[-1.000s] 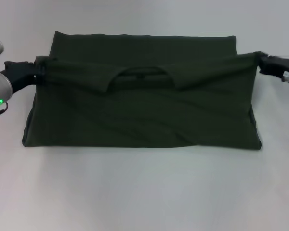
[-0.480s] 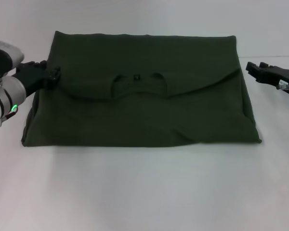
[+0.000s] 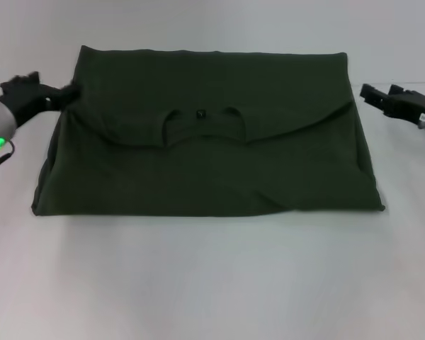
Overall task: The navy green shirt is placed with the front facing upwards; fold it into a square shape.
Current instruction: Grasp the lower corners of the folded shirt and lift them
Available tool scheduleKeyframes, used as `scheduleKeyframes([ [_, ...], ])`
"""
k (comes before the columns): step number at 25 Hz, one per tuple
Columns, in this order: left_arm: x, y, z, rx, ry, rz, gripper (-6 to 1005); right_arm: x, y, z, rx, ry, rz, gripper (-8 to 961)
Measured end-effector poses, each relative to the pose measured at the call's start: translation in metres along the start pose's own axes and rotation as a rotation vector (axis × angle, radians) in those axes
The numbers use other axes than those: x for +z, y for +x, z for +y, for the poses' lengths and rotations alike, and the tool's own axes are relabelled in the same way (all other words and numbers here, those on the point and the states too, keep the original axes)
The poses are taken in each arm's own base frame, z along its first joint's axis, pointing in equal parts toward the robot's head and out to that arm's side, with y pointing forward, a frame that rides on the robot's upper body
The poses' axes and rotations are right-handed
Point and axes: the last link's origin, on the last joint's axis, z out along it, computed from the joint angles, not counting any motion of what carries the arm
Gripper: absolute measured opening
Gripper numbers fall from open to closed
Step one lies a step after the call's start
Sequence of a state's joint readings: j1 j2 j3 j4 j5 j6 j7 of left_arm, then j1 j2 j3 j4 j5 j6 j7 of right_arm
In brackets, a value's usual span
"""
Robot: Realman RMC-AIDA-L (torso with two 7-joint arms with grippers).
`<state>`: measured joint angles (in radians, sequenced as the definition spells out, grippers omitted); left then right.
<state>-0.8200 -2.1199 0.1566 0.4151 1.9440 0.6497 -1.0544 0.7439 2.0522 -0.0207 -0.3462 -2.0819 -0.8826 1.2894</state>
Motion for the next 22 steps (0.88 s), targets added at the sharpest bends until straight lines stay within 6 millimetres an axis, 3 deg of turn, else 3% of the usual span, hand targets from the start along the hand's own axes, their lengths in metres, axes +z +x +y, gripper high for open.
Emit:
scheduleKeyframes([
  [2,-0.007,0.003,-0.009,-0.109,-0.043,0.015,778,-0.007,-0.003,-0.003,-0.003,-0.023,-0.011,703],
  [8,-0.045,0.007,-0.024,-0.345,-0.249,0.070,870,-0.039,-0.007,-0.005,-0.044,-0.151,-0.067,703],
  [12,-0.079,0.005,-0.025,-0.379,-0.397,0.068,864,-0.067,0.001,0.001,-0.087,-0.297,-0.044,704],
  [13,-0.079,0.005,-0.025,-0.379,-0.397,0.068,862,-0.073,0.004,0.002,-0.092,-0.328,-0.031,704],
  [14,-0.100,0.002,-0.027,-0.381,-0.472,0.016,861,-0.079,0.006,0.003,-0.098,-0.360,-0.015,704],
  [22,-0.125,-0.011,-0.029,-0.292,-0.566,-0.182,861,-0.127,0.031,0.019,-0.226,-0.594,0.177,703],
])
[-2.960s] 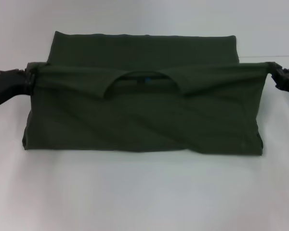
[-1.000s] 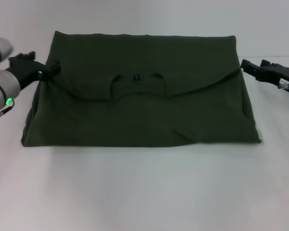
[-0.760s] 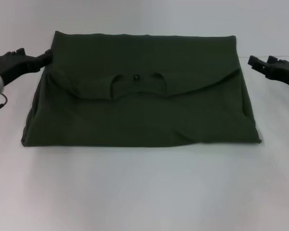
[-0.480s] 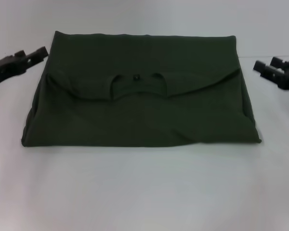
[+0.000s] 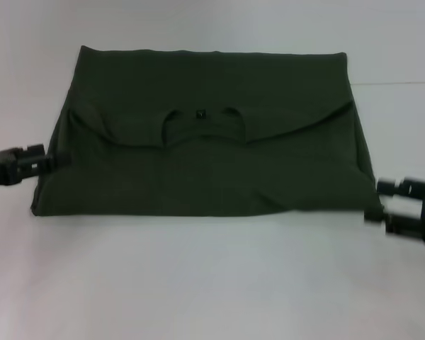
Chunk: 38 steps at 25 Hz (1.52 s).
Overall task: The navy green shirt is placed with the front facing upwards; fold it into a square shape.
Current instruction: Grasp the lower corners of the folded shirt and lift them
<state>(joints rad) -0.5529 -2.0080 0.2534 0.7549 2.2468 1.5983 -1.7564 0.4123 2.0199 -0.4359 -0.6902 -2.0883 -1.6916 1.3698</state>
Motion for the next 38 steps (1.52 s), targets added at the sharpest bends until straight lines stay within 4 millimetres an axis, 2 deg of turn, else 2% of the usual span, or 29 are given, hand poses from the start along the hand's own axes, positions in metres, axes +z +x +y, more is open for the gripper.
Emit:
scheduleKeyframes([
  [6,0.006,-0.002,-0.007,-0.002,0.062,-0.040,860,-0.004,0.007,0.022,-0.026,-0.127,0.061,704],
  [13,0.021,-0.007,-0.031,-0.048,0.273,-0.131,862,0.004,0.008,0.029,-0.021,-0.161,0.058,703],
  [18,0.026,-0.016,-0.038,-0.001,0.351,-0.245,861,0.009,0.006,0.032,-0.022,-0.180,0.051,704],
  [30,0.042,-0.023,-0.033,0.067,0.358,-0.325,858,0.015,0.003,0.033,-0.015,-0.189,0.047,691],
  [38,0.046,-0.022,-0.030,0.060,0.340,-0.336,859,0.016,0.002,0.031,-0.016,-0.180,0.049,689],
])
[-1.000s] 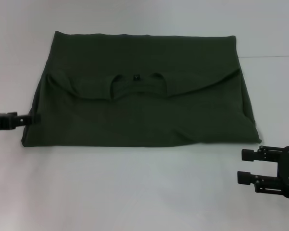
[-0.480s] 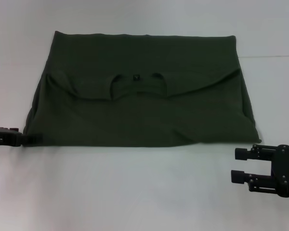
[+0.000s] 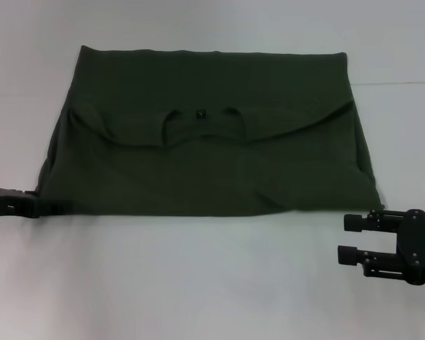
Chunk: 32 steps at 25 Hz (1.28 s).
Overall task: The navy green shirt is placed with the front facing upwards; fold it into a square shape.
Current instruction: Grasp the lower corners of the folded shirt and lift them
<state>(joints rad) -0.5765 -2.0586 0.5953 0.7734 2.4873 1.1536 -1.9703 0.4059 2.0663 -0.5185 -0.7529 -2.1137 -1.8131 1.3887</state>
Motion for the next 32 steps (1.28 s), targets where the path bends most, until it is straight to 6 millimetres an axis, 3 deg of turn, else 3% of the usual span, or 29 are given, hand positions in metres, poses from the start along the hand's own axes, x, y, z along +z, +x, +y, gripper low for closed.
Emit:
scheduleKeyframes([
  [12,0.0036,0.0026,0.0018,0.033,0.008,-0.009,858,0.0003,-0.0039,-0.0041,-0.002,0.010,0.004,686],
  [18,0.0045,0.0060,0.0022,0.046,0.012,-0.007,689,0.0008,-0.0047,-0.0046,0.000,0.013,0.001,688],
  [21,0.0048,0.0067,0.0025,0.054,0.013,-0.006,449,0.0004,-0.0044,-0.0045,0.002,0.015,-0.001,689],
  [32,0.0067,0.0062,0.0049,0.070,0.007,-0.016,39,-0.0046,-0.0067,-0.0076,0.028,0.034,-0.015,693],
])
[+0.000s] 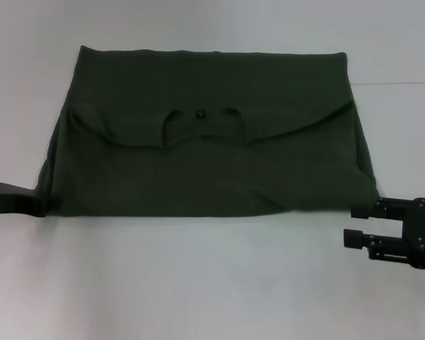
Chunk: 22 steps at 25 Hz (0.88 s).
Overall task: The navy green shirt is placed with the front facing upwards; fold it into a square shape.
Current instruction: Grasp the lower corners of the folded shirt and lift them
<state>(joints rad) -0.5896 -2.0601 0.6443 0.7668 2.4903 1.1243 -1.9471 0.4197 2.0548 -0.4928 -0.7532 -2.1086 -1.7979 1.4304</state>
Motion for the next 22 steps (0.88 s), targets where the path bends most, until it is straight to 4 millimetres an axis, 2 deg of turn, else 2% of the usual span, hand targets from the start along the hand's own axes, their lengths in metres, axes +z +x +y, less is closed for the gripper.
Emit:
scheduleKeyframes([
  [4,-0.001,0.001,0.000,-0.014,-0.005,0.013,39,-0.008,0.001,-0.011,0.065,0.092,-0.032,694],
  [9,-0.003,0.006,0.003,-0.025,-0.028,0.036,39,-0.028,0.014,-0.046,0.256,0.375,-0.041,695],
  [12,-0.003,0.008,0.005,-0.026,-0.042,0.048,39,-0.030,0.016,-0.051,0.265,0.418,-0.039,695],
  [16,-0.003,0.011,0.008,-0.031,-0.060,0.063,39,-0.027,0.019,-0.059,0.270,0.477,-0.033,694],
  [22,-0.005,0.011,0.008,-0.036,-0.064,0.074,40,-0.009,0.023,-0.063,0.259,0.493,0.016,692],
])
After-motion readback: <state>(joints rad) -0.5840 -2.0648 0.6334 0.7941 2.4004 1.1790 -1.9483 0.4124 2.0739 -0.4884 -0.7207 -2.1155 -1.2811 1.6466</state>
